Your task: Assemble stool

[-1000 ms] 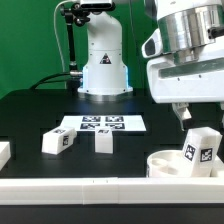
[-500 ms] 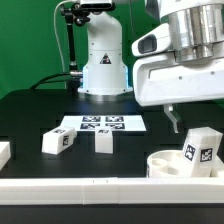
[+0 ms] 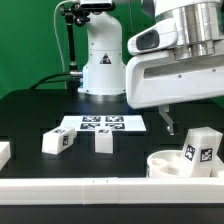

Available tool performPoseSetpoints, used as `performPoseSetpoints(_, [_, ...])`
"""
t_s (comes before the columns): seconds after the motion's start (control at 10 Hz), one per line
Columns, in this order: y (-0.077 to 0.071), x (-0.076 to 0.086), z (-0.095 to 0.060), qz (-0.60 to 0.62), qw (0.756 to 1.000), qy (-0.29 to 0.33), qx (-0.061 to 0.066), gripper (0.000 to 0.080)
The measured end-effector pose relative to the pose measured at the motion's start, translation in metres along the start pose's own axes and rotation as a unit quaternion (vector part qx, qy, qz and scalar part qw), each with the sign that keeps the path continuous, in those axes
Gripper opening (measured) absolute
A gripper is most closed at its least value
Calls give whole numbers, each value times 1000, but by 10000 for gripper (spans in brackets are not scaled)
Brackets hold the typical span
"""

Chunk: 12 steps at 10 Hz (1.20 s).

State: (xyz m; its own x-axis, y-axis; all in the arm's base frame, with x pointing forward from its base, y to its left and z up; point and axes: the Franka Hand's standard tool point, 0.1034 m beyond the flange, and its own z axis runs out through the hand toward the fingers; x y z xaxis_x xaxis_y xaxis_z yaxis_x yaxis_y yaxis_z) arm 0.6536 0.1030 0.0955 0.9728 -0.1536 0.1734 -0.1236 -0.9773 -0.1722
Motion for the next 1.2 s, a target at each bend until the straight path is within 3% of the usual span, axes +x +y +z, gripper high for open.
performPoseSetpoints(0.3, [3, 0, 1, -114, 993, -1, -7, 649])
performPoseSetpoints(0.6, [1, -1, 3, -258, 966, -5, -19, 649])
performPoseSetpoints(1.0, [0, 2, -1, -491, 870, -20, -41, 649])
performPoseSetpoints(1.2, [2, 4, -3, -537, 842, -19, -45, 649])
